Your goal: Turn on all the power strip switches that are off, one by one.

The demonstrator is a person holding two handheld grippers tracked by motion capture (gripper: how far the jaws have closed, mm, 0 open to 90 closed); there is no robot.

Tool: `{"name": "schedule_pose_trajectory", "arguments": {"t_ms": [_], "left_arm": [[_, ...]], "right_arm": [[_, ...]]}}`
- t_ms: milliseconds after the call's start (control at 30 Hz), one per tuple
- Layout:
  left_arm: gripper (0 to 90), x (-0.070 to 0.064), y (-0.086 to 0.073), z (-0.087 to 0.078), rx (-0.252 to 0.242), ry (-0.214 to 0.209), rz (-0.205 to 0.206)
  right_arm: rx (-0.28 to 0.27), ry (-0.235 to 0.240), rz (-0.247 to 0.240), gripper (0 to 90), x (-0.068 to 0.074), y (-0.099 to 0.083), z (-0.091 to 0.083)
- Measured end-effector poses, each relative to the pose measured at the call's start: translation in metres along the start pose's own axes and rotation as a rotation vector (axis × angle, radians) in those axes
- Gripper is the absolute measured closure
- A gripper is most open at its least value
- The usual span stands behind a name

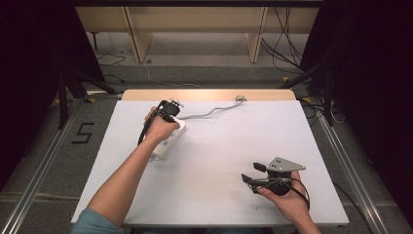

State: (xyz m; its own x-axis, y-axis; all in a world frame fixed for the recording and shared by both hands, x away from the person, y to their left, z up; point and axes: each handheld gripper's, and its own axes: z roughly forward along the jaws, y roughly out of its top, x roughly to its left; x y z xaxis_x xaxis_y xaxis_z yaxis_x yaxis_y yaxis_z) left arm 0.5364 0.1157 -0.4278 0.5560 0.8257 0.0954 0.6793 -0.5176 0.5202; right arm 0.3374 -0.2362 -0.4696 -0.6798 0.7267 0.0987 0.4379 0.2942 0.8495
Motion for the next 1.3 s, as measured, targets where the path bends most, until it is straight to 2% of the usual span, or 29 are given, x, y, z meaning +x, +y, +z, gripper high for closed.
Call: {"name": "schedule_pose_trajectory", "arguments": {"t_ms": [400, 833, 1300], "left_arm": [[89.7, -0.002, 0.003, 0.008, -0.006, -0.008, -0.005], [89.7, -0.004, 0.005, 0.015, -0.003, 0.009, -0.002], [89.8, 0.003, 0.006, 0.018, 0.014, 0.011, -0.012]], "right_arm": [[0.004, -0.001, -0.001, 35.1, 0.000, 0.000, 0.000], [0.006, 0.000, -0.001, 35.0, 0.000, 0.000, 0.000], [0.006, 0.001, -0.002, 35.0, 0.000, 0.000, 0.001]]}}
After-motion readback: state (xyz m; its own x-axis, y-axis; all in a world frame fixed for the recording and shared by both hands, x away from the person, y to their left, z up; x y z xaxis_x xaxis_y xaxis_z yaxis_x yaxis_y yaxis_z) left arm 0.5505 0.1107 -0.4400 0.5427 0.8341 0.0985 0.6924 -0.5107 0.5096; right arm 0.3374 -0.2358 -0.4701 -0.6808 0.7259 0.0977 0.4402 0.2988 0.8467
